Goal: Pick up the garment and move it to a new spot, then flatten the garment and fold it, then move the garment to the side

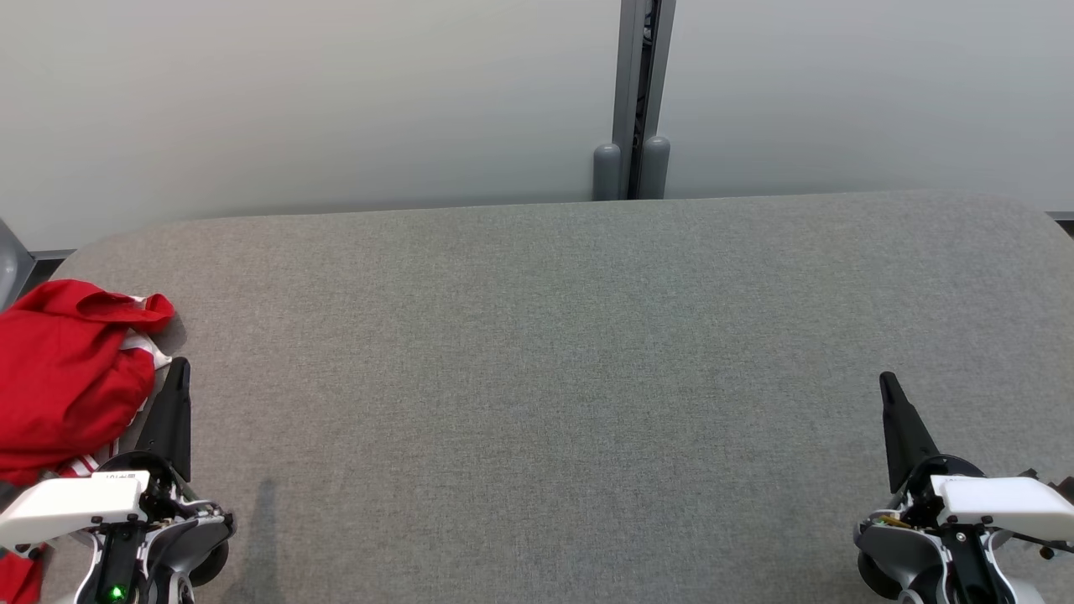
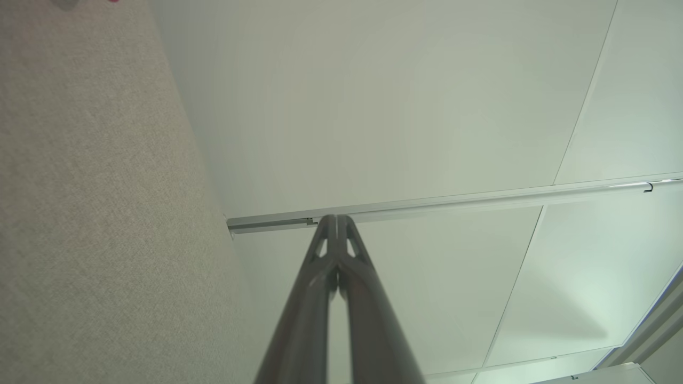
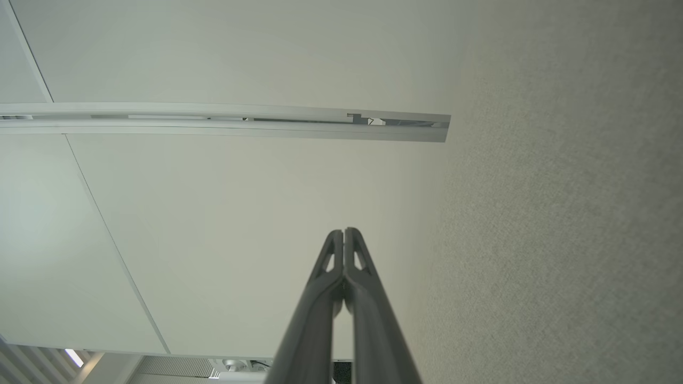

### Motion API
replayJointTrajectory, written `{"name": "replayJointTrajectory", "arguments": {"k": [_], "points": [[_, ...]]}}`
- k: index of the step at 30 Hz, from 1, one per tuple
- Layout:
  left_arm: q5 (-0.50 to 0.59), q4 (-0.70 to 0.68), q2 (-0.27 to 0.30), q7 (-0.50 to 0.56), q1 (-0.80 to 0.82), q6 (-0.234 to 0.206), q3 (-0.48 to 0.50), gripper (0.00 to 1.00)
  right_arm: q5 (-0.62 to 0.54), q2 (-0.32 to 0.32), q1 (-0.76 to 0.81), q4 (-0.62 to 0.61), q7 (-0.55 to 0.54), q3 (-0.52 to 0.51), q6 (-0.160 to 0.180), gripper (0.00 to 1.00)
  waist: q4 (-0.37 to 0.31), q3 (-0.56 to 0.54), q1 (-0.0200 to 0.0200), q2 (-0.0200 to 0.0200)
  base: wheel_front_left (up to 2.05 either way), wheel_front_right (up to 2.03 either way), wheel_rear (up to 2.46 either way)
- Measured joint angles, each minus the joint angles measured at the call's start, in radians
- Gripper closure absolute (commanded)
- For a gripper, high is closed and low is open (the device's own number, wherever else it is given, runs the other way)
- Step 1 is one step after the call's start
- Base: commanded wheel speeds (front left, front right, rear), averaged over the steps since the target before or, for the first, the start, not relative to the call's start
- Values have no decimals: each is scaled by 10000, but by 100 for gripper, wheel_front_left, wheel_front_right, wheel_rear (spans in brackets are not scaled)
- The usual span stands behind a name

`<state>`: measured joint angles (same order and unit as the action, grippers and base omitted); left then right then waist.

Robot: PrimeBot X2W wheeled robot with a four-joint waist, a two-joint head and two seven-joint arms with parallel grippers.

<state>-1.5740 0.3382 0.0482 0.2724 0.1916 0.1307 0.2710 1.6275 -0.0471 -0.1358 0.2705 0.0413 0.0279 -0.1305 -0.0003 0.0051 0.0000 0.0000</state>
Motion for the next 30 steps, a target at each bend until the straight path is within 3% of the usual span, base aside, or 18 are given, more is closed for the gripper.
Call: {"name": "replayJointTrajectory", "arguments": {"k": [10, 11, 23, 30], "points": [[0, 0, 0, 0, 0, 0, 0, 100, 0, 0, 0, 0, -2, 6, 0, 100, 0, 0, 0, 0, 0, 0, 0], [0, 0, 0, 0, 0, -2, 0, 0, 0, 0, 0, 0, 0, 0, 0, 0, 0, 0, 0, 0, 0, 0, 0], [46, 228, -196, -499, -394, -13, -397, 0, -184, 29, 388, 203, 169, 79, 40, 0, -6, 10, 0, 0, 0, 0, 0], [767, -19, 13, -1043, -187, -13, -790, 0, -800, -232, 296, -44, 395, 36, 40, 0, -5, 8, 0, 0, 0, 0, 0]]}}
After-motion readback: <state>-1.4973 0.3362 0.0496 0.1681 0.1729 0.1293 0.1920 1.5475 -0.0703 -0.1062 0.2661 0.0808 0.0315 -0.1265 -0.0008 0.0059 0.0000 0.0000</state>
